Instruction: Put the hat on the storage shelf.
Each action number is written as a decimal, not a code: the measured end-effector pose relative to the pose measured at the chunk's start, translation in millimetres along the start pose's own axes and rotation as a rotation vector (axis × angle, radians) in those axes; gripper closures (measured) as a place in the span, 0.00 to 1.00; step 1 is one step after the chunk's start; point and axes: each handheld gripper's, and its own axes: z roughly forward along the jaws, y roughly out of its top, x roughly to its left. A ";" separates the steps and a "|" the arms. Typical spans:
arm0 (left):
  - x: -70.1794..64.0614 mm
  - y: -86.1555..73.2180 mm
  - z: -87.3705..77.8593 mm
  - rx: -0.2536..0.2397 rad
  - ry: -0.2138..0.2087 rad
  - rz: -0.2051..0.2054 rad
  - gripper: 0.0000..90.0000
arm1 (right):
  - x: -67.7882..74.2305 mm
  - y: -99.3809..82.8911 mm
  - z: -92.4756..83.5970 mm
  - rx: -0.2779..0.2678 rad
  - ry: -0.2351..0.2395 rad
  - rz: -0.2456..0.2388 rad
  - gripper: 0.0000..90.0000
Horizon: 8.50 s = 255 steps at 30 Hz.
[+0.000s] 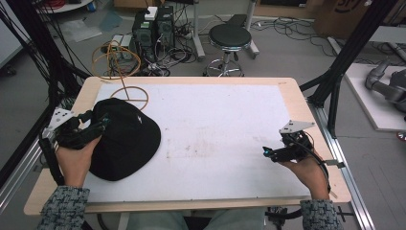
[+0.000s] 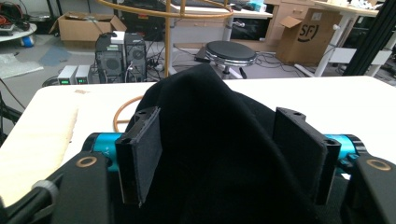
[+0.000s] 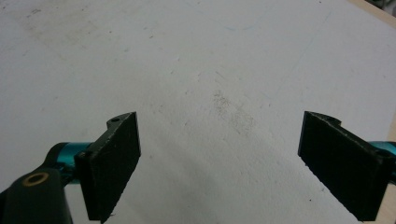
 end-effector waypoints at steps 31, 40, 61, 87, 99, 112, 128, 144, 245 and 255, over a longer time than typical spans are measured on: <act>-1.0 -3.0 3.5 0.020 -0.054 0.024 0.72 | -1.0 -2.7 -0.7 0.004 0.004 0.004 0.14; -2.2 -2.2 2.8 0.022 -0.057 0.056 0.84 | -0.9 -2.9 -0.2 0.006 0.006 0.005 0.14; 3.0 12.7 -11.1 -0.017 -0.126 0.055 0.93 | -2.5 -2.6 1.0 0.004 0.011 0.007 0.14; 29.8 49.0 -63.2 -0.184 -0.103 0.027 0.93 | -2.9 -1.4 2.1 -0.005 0.025 0.013 0.14; 39.3 62.7 -84.2 -0.231 -0.092 0.031 0.93 | -3.3 -0.3 1.1 -0.007 0.021 0.011 0.14; 47.7 78.6 -95.2 -0.283 -0.089 0.025 0.93 | -3.5 -0.8 1.8 -0.009 0.020 0.014 0.14; 44.3 109.9 -83.5 -0.323 -0.119 0.047 0.93 | -3.8 -1.8 1.9 -0.007 0.022 0.016 0.14; 65.0 129.4 -81.7 -0.357 -0.238 0.045 0.93 | -3.1 -4.0 -0.5 -0.007 0.017 0.018 0.14; 71.8 153.6 87.1 -0.287 -0.283 0.022 0.93 | 20.7 -25.3 -11.5 0.009 0.018 -0.016 0.14; 69.2 148.0 96.1 -0.266 -0.238 0.027 0.93 | 22.2 -23.6 -10.8 0.007 0.025 -0.021 0.14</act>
